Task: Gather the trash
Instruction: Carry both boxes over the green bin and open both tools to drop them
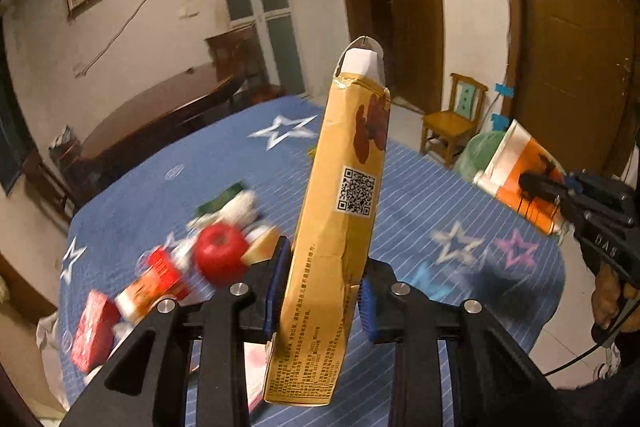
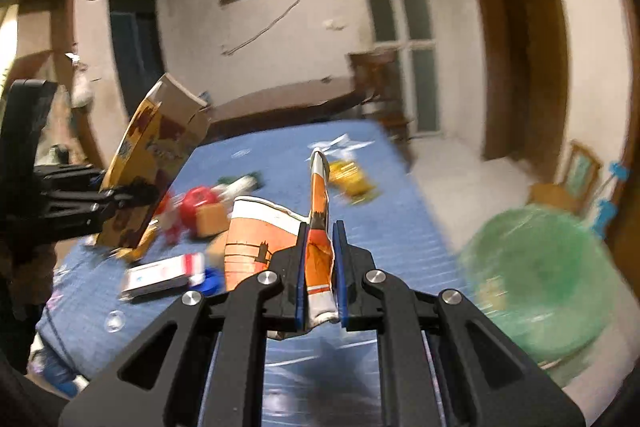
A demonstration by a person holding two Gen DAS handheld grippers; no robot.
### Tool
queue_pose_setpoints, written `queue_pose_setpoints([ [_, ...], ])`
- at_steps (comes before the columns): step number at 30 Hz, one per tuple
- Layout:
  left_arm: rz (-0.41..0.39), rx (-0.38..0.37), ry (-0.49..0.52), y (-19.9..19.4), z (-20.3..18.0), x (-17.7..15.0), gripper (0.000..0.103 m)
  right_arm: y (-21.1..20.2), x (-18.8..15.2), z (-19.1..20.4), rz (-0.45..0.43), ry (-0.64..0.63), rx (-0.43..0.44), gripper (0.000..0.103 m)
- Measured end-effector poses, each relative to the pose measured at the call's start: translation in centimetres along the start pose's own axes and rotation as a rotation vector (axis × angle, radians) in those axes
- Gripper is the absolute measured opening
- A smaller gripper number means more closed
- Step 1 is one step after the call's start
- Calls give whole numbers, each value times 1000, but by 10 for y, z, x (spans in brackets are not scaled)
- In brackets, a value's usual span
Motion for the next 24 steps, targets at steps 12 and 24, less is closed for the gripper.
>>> queue_pose_setpoints([
  [12, -17, -145, 103, 79, -152, 66, 32, -49, 50, -130, 64, -65, -350, 10],
  [24, 62, -241, 193, 161, -263, 83, 32, -45, 34, -214, 259, -47, -474, 10],
])
Point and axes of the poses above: each gripper's, at about its wrist camera, not at the fingertips, and y roughly the way its jaws point, z to its left, x to its top, the point moved 2 cm from there along y, roughly the way its jaws point, and after that the axes turned 14 degrees about -z, right-handed, at the moved point
